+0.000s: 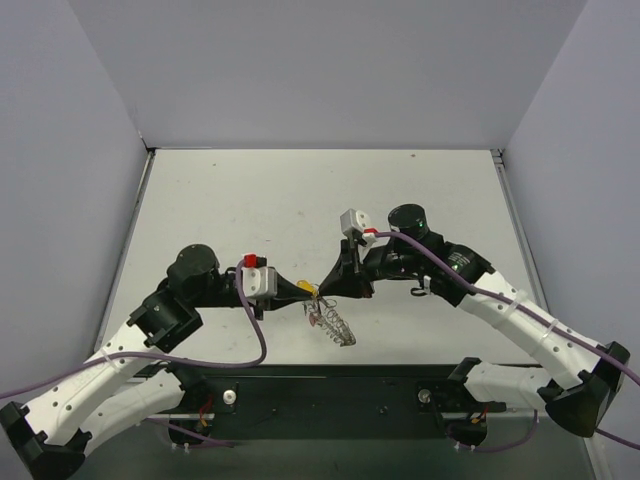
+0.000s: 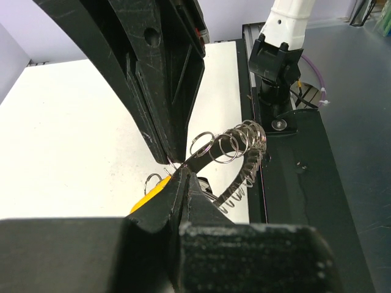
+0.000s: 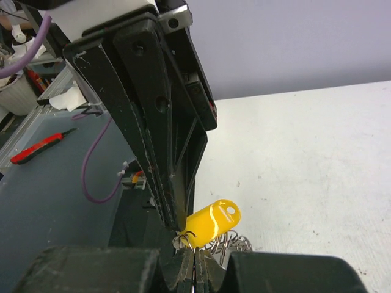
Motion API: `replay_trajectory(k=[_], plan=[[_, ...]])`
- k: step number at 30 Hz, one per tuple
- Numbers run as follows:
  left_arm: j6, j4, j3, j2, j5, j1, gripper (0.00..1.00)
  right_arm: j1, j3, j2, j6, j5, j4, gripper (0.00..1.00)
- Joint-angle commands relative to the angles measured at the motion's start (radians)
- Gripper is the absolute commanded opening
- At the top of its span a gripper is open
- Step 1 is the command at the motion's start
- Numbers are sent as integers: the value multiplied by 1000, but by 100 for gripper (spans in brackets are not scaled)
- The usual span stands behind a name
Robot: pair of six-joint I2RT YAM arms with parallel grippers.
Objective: Put the keys on the keyring
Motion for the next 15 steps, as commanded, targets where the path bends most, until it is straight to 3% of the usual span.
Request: replay_trajectory(k=[1, 14, 15], plan=[[-25, 33, -8, -29, 23, -11, 0, -11, -14, -43, 28, 19, 136, 0], [-51, 62, -8, -3, 17, -30, 0, -11, -37, -62, 71, 3, 213, 0], [-49, 57, -7, -2, 14, -30, 4, -11, -37, -62, 71, 3, 214, 0]])
